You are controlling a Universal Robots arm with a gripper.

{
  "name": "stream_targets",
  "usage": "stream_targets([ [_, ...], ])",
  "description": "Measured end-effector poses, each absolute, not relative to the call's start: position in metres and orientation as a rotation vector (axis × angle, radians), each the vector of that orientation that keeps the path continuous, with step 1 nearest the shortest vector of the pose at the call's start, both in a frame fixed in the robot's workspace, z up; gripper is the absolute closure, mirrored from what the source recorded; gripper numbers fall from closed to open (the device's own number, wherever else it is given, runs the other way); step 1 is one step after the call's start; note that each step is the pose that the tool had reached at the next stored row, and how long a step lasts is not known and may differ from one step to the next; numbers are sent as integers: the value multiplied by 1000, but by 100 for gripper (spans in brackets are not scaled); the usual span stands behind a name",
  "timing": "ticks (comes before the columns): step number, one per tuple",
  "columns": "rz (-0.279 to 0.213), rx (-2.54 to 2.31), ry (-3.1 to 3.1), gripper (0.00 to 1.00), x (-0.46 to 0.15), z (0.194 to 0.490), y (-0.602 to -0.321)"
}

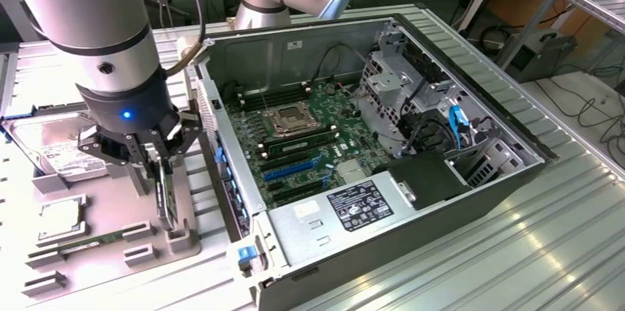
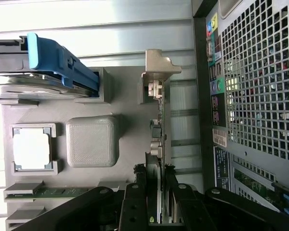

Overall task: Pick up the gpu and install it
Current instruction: 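Pick up the gpu and move the gpu toward the slot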

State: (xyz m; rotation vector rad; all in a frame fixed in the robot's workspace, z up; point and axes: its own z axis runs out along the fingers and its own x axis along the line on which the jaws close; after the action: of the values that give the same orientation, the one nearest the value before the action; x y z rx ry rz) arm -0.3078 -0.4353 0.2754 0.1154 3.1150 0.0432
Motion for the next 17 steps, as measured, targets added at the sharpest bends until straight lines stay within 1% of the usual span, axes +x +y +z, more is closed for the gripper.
stream_targets([
  [17,43,115,3115,74,-308,278,-435],
])
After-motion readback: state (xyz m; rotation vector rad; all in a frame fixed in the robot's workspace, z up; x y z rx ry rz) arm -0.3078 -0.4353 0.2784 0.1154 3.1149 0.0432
